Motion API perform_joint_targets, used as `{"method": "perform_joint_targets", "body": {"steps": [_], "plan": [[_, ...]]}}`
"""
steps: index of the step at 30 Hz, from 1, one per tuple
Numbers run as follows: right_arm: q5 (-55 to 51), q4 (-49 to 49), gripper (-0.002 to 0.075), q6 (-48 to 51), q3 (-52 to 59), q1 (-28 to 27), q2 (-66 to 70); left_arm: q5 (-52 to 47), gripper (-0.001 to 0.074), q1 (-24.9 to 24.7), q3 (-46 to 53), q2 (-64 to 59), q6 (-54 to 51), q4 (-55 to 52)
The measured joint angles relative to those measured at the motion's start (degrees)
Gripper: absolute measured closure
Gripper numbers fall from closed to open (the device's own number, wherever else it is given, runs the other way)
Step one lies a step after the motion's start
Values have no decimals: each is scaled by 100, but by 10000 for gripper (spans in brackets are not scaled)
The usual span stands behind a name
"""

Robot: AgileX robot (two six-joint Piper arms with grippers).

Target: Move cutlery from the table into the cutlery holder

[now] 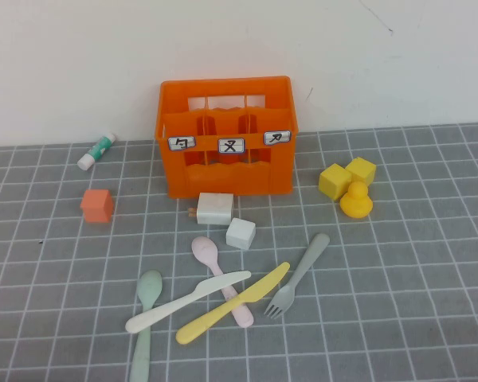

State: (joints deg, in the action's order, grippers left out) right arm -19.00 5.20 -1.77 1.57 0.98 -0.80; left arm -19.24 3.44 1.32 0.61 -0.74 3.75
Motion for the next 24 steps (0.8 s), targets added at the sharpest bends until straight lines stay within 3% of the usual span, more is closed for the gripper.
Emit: {"method": "perform_joint_targets", "body": {"steps": [24], "plan": [[0,0,696,0,0,0,0,0,736,0,0,0,0,-75]]}}
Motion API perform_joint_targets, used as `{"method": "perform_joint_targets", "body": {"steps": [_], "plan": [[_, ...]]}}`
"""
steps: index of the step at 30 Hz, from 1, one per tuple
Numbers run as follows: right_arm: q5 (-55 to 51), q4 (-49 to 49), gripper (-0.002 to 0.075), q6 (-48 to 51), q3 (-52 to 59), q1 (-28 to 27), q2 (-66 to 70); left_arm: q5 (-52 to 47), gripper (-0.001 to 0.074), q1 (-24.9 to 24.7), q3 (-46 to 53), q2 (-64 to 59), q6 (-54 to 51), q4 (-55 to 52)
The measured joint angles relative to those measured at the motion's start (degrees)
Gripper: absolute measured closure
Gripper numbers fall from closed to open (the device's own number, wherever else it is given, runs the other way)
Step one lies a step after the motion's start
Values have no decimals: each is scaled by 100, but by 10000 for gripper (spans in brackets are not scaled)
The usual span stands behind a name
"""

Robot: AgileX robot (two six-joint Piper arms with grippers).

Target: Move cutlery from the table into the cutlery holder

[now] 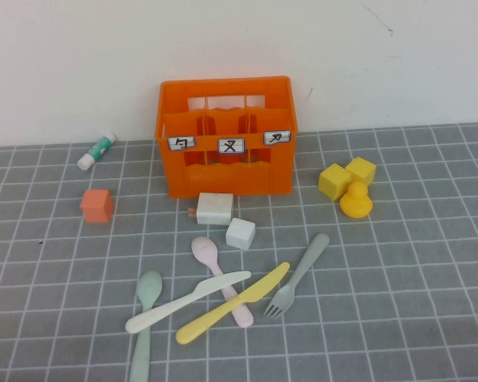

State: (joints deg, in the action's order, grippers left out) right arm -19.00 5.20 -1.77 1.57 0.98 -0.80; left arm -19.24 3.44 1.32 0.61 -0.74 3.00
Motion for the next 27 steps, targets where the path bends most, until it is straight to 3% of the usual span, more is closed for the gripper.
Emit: {"method": "perform_joint_targets", "body": {"steps": [9,24,27], "plan": [[0,0,696,0,0,0,0,0,736,0,0,0,0,-518],[0,0,696,0,0,0,0,0,736,0,0,0,0,-555],[0,0,696,0,0,0,0,74,736,0,0,0,192,-138]]}}
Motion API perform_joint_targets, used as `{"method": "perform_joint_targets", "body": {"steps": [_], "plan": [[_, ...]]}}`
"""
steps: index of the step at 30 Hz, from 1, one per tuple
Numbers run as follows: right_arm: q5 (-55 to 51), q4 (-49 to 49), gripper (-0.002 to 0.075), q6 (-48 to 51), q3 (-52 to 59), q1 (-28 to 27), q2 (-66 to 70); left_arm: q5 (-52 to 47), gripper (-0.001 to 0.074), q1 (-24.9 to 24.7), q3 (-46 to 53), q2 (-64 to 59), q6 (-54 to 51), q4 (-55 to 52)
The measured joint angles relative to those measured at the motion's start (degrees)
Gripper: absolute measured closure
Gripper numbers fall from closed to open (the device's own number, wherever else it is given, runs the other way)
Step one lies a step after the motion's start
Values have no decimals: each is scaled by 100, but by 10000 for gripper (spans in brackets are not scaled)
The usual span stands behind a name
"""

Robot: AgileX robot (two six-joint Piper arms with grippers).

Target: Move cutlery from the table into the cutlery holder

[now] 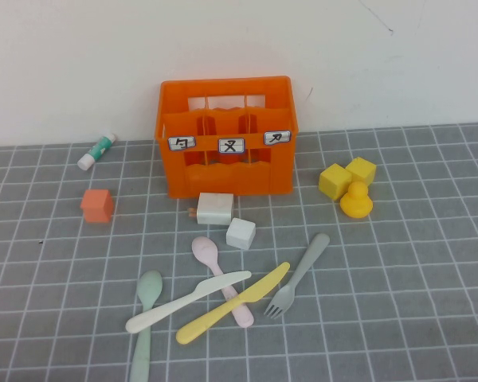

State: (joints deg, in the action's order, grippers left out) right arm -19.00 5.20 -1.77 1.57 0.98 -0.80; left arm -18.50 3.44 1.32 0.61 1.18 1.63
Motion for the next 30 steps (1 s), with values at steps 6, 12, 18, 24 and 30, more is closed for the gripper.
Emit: {"method": "perform_joint_targets", "body": {"steps": [6,12,18,24,30], "plan": [[0,0,696,0,0,0,0,728,736,0,34,0,1343,3486],[0,0,696,0,0,0,0,1495,736,0,34,0,1599,4953],[0,0,696,0,0,0,0,1638,736,0,34,0,1612,5337],[0,0,696,0,0,0,0,1598,736,0,34,0,1327,5462],[0,0,696,0,0,0,0,-279,736,0,-1256,-346,-871,4749]]}}
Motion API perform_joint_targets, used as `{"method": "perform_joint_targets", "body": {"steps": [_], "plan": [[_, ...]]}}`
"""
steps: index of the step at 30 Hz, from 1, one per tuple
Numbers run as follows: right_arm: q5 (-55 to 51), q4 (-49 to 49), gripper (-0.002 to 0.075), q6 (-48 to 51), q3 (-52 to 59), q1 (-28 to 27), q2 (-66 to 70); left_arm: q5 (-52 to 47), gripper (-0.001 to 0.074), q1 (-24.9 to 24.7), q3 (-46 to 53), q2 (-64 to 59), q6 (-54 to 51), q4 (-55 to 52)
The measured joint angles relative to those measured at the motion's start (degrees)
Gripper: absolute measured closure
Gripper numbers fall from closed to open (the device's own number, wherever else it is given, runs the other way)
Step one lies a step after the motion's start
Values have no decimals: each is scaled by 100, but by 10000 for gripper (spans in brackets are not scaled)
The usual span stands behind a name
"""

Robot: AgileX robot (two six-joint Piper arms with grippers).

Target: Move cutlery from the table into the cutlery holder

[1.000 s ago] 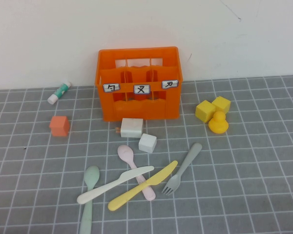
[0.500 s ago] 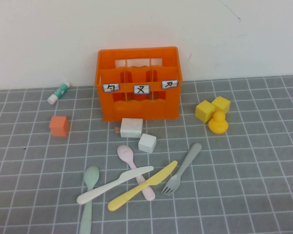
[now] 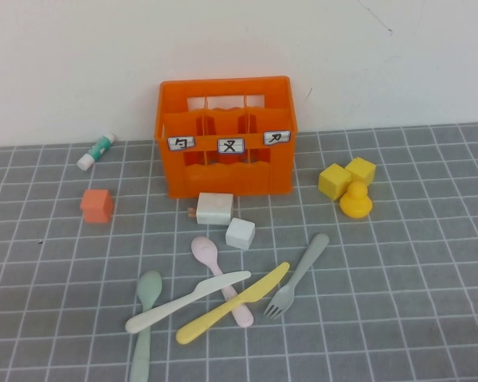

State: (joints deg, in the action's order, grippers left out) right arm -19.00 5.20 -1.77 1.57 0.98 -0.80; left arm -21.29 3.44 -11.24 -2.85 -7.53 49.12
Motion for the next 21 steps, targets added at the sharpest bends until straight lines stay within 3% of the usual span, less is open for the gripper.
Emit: {"method": "perform_joint_targets", "body": {"steps": [10,15,21], "plan": [[0,0,696,0,0,0,0,-3638,736,0,-2432,-3083,-2315,-1021],[0,0,696,0,0,0,0,-3859,736,-119,-2924,-4239,-3211,-1590],[0,0,696,0,0,0,0,-3828,736,-905,-3316,-5319,-3209,-2259]]}}
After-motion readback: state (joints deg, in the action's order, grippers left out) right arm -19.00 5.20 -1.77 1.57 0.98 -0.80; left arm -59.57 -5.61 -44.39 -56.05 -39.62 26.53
